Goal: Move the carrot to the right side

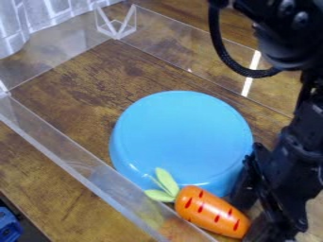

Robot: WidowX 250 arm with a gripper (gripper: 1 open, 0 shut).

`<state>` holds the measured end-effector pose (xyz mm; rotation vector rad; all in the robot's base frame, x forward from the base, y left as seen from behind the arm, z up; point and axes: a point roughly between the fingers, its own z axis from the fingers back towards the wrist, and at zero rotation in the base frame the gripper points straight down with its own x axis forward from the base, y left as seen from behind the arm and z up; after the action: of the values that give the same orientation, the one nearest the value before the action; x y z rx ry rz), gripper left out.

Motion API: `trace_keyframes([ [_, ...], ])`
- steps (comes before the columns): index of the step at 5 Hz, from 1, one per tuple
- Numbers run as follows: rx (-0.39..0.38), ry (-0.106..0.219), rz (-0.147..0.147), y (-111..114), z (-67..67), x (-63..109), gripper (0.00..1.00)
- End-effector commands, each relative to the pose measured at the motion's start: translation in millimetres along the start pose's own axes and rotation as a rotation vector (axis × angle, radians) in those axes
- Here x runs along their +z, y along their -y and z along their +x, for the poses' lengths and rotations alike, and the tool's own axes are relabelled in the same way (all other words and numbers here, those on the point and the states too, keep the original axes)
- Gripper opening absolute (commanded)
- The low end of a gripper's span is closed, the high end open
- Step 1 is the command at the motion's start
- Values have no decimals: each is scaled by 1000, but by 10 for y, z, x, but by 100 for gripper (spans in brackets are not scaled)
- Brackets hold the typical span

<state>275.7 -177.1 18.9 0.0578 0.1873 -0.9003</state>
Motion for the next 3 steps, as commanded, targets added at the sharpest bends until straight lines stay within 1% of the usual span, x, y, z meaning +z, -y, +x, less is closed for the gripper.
trace_keyframes([
  [1, 25, 8, 1, -131, -60, 19, 0],
  [3, 31, -1, 1, -154, -56, 19, 0],
])
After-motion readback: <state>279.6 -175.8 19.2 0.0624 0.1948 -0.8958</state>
